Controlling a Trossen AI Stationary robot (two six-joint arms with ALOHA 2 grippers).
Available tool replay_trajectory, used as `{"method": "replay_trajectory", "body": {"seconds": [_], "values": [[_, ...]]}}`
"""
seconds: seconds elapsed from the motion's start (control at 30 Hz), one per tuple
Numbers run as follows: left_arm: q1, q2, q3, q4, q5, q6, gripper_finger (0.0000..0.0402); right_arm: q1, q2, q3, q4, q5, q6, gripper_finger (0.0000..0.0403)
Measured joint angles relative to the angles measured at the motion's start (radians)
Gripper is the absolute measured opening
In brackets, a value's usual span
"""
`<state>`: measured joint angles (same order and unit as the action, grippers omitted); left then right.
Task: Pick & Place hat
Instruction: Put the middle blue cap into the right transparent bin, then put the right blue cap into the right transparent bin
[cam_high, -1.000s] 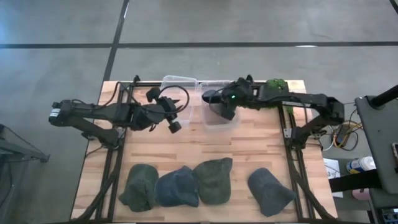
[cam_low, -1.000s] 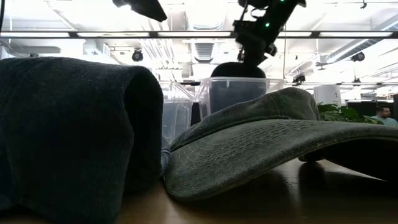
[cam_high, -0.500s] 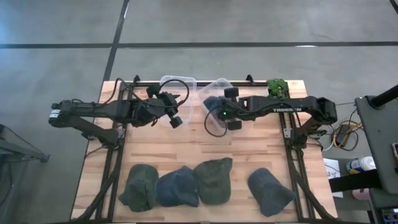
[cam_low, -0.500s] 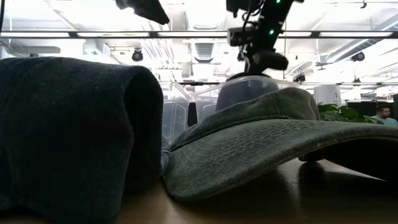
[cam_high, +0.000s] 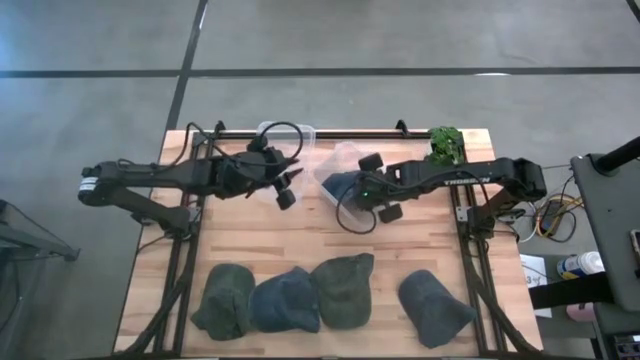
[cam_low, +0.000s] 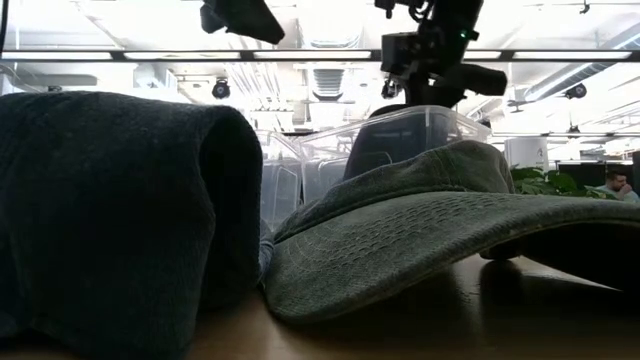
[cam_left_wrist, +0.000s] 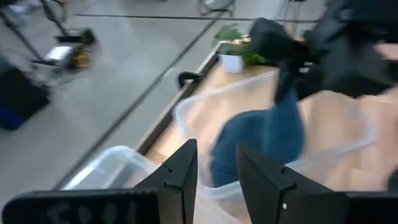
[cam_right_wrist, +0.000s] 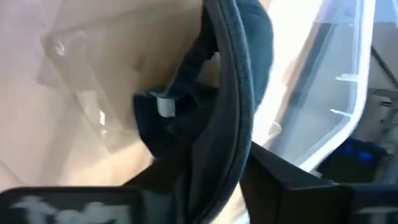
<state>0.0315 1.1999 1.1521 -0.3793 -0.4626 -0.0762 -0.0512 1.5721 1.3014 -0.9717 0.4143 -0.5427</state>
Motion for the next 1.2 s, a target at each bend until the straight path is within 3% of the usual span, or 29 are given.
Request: {"method": "replay_trajectory", "body": {"seconds": [0.17,0.33,0.43,0.6,0.87,1.1,1.2], "values": [[0.0,0.002,-0.05,0.042,0.172,-0.146,0.0106,0.037,-0.028,0.0,-0.023,0.03,-0.056,0.0165],[-0.002,0.021,-0.109,0.157,0.319,-0.235,0.0106,0.094,-0.053,0.001,-0.047,0.033,-0.02,0.0184],[-0.008,0.037,-0.129,0.194,0.378,-0.283,0.0106,0.141,-0.087,0.001,-0.083,0.033,0.083,0.0184],[-0.044,0.063,-0.135,0.192,0.392,-0.288,0.0106,0.254,-0.157,0.001,-0.226,0.023,0.367,0.0185],[-0.109,0.071,-0.141,0.178,0.453,-0.213,0.0106,0.407,-0.181,0.001,-0.28,-0.361,0.883,0.0175],[-0.137,0.071,-0.142,0.177,0.501,-0.287,0.0106,0.461,-0.116,-0.046,-0.255,-0.665,0.935,0.0171],[-0.155,0.071,-0.142,0.177,0.498,-0.332,0.0106,0.459,-0.076,-0.085,-0.22,-0.701,0.921,0.0173]]}}
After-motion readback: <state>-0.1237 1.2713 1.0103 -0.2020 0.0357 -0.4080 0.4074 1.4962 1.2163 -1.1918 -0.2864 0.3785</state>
